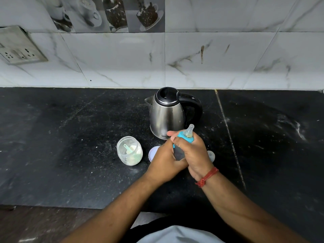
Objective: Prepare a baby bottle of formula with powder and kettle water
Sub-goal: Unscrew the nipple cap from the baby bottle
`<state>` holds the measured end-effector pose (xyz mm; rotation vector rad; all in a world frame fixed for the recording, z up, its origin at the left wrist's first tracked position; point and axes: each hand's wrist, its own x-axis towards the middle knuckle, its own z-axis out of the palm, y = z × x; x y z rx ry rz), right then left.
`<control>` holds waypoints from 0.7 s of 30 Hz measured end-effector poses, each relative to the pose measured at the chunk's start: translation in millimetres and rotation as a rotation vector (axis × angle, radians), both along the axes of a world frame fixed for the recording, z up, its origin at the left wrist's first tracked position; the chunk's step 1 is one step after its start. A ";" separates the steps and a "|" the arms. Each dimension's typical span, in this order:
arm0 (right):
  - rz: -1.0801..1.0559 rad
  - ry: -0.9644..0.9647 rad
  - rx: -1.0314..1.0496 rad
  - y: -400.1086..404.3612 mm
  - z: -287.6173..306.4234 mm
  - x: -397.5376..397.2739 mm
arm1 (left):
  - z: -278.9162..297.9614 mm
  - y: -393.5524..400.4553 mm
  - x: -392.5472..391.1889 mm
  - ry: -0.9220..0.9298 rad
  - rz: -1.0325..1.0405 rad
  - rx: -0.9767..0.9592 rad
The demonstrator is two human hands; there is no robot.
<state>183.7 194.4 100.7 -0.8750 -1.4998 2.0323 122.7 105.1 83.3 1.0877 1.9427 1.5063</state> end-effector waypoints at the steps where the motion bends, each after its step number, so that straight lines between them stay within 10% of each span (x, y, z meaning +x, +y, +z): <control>1: 0.028 0.017 0.025 1.8 2.7 0.0 | 4.0 0.1 -1.2 -0.025 -0.014 0.021; 15: 0.683 0.273 0.066 30.3 23.2 1.5 | 25.1 -18.5 -46.3 -0.606 -0.685 -0.080; 21: 0.352 -0.096 0.339 39.1 13.0 -1.1 | 3.8 -11.3 -50.2 -0.246 -0.137 -0.124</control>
